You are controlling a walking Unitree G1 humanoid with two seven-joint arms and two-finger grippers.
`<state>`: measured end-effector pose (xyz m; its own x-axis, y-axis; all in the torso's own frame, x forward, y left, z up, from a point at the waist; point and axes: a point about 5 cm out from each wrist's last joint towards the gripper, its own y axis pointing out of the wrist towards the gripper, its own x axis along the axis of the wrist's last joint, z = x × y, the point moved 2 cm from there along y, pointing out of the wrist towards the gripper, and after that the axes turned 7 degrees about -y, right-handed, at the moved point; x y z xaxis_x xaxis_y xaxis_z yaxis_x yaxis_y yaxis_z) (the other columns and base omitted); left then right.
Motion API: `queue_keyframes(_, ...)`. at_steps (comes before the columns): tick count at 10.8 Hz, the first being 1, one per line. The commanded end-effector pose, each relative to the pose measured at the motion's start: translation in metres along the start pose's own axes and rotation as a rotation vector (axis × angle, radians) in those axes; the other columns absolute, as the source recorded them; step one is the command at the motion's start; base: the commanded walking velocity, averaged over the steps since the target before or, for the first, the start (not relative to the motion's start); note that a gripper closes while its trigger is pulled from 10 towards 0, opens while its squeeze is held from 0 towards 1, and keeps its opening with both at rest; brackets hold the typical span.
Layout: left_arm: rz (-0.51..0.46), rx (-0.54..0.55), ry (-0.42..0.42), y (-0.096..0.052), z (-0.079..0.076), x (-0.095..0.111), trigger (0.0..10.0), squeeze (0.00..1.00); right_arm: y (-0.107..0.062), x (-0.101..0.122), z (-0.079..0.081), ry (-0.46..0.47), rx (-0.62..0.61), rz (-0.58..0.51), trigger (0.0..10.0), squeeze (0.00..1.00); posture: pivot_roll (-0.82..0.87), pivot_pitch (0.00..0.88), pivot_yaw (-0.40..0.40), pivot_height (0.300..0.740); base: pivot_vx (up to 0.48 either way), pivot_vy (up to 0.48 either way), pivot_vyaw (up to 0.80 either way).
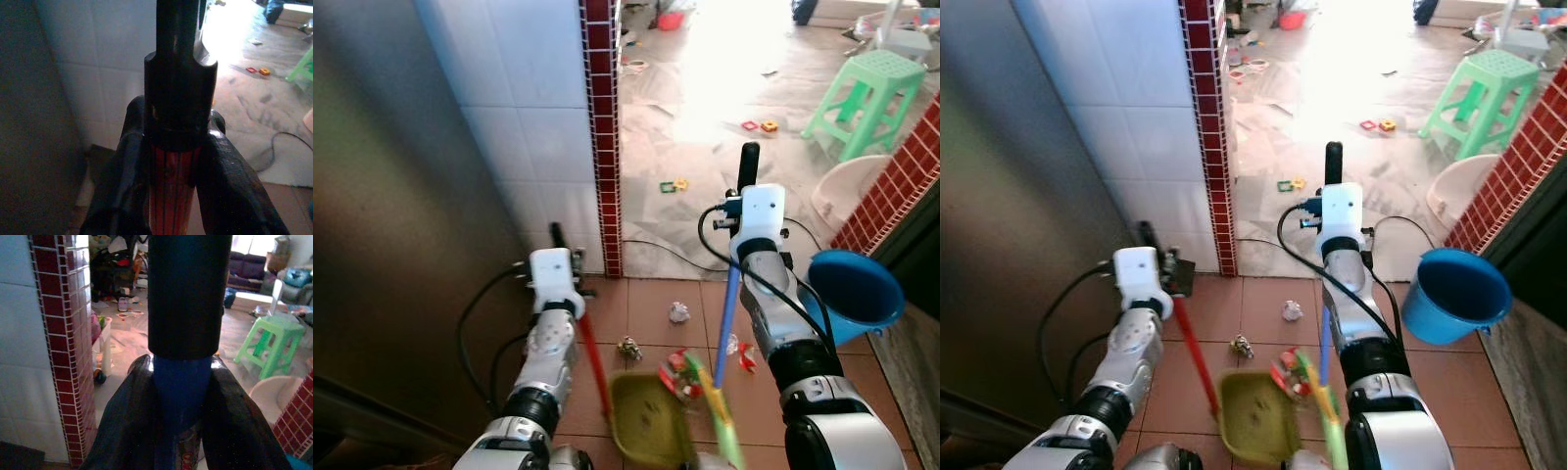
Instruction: Sweep floor
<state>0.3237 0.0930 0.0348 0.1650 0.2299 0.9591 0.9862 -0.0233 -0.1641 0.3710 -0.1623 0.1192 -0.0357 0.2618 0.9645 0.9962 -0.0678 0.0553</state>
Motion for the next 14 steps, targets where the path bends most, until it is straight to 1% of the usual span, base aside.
queue_keyframes(1, 0.044, -0.009, 0.022, 0.0, 0.001, -0.007, 10.0, 0.0, 0.005, 0.007, 0.001, 0.044, -0.009, 0.0, 10.0, 0.0, -0.14, 0.0, 0.069, 0.74, 0.0, 0.0, 0.0)
queue_keyframes(3, 0.055, -0.002, 0.005, 0.001, 0.003, -0.008, 10.0, 0.0, 0.007, 0.004, 0.006, 0.203, -0.019, 0.062, 10.0, 0.0, -0.14, 0.0, 0.071, 0.74, 0.0, 0.0, 0.0)
queue_keyframes(4, 0.044, 0.006, -0.006, 0.002, 0.005, -0.006, 10.0, 0.0, 0.012, 0.008, 0.009, 0.312, -0.008, 0.097, 10.0, 0.0, -0.14, 0.0, 0.071, 0.74, 0.0, 0.0, 0.0)
queue_keyframes(5, 0.053, 0.01, 0.01, 0.002, 0.006, -0.006, 10.0, 0.0, 0.015, 0.014, 0.009, 0.361, 0.002, 0.103, 10.0, 0.0, -0.14, 0.0, 0.068, 0.74, 0.0, 0.0, 0.0)
queue_keyframes(6, 0.051, -0.032, -0.035, 0.003, 0.003, -0.005, 10.0, 0.0, 0.021, 0.027, 0.008, 0.401, 0.021, 0.086, 10.0, 0.0, -0.14, 0.0, 0.067, 0.74, 0.0, 0.0, 0.0)
queue_keyframes(7, 0.048, -0.027, -0.04, 0.003, 0.004, -0.005, 10.0, 0.0, 0.027, 0.039, 0.004, 0.458, 0.033, 0.074, 10.0, 0.0, -0.15, 0.0, 0.067, 0.74, 0.0, 0.0, 0.0)
queue_keyframes(8, 0.057, -0.014, -0.054, 0.003, 0.005, -0.006, 10.0, 0.0, 0.03, 0.049, 0.0, 0.437, 0.04, 0.041, 10.0, 0.0, -0.15, 0.0, 0.068, 0.74, 0.0, 0.0, 0.0)
queue_keyframes(9, 0.066, -0.008, -0.05, 0.003, 0.006, -0.007, 10.0, 0.0, 0.032, 0.059, -0.003, 0.43, 0.051, 0.003, 10.0, 0.0, -0.15, 0.0, 0.068, 0.74, 0.0, 0.0, 0.0)
queue_keyframes(10, 0.07, -0.024, -0.067, 0.003, 0.004, -0.008, 10.0, 0.0, 0.034, 0.073, -0.008, 0.363, 0.07, -0.067, 10.0, 0.0, -0.15, 0.0, 0.069, 0.74, 0.0, 0.0, 0.0)
queue_keyframes(11, 0.067, -0.036, -0.072, 0.003, 0.003, -0.007, 10.0, 0.0, 0.033, 0.083, -0.012, 0.31, 0.086, -0.118, 10.0, 0.0, -0.15, 0.0, 0.069, 0.74, 0.0, 0.0, 0.0)
queue_keyframes(12, 0.065, -0.044, -0.07, 0.003, 0.002, -0.007, 10.0, 0.0, 0.032, 0.091, -0.015, 0.215, 0.092, -0.182, 10.0, 0.0, -0.15, 0.0, 0.067, 0.74, 0.0, 0.0, 0.0)
queue_keyframes(13, 0.071, -0.035, -0.045, 0.003, 0.004, -0.008, 10.0, 0.0, 0.028, 0.092, -0.017, 0.128, 0.102, -0.224, 10.0, 0.0, -0.15, 0.0, 0.066, 0.74, 0.0, 0.0, 0.0)
queue_keyframes(14, 0.085, -0.048, 0.004, 0.003, 0.005, -0.009, 10.0, 0.0, 0.025, 0.087, -0.019, 0.096, 0.093, -0.229, 10.0, 0.0, -0.15, 0.0, 0.066, 0.74, 0.0, 0.0, 0.0)
